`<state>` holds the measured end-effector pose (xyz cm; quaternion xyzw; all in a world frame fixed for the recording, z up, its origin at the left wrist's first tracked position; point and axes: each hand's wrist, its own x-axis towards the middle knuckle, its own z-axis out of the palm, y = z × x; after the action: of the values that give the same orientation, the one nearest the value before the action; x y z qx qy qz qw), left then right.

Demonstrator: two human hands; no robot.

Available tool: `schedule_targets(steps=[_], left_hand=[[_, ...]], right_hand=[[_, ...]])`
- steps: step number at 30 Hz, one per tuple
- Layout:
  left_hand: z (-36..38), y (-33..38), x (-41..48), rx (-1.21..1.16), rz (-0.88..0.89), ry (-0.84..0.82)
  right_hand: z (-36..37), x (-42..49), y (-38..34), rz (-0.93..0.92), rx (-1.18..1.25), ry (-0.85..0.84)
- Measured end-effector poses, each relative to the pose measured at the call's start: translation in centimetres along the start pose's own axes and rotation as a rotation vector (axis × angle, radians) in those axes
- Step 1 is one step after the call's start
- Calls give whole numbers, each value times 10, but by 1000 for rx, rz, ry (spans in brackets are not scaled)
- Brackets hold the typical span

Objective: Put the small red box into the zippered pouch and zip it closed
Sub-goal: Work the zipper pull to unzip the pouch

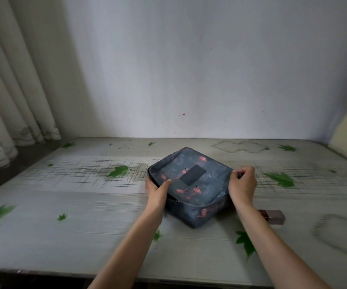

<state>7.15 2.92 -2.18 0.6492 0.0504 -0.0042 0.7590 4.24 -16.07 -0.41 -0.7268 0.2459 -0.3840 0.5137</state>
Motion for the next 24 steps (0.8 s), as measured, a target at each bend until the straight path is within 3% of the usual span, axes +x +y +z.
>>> schedule_targets(steps=[8,13,15,19,24], left_hand=[[-1,5,7,-146,-67,-203],[-11,3,11,-132,-63,-223],[-15,2,10,-123,-45,-206],[-22,0,7,-114,-3,-185],[-24,2,1,-94,89,-122]], right_hand=[[-5,-13,3,-29,-41,-3],[-12,-16,2,-69,-134,-93],[-15,-20,-2,-166,-191,-125],[-18,-40,-9,-562,-405,-135],[-5,-78,-23,-726,-416,-455]])
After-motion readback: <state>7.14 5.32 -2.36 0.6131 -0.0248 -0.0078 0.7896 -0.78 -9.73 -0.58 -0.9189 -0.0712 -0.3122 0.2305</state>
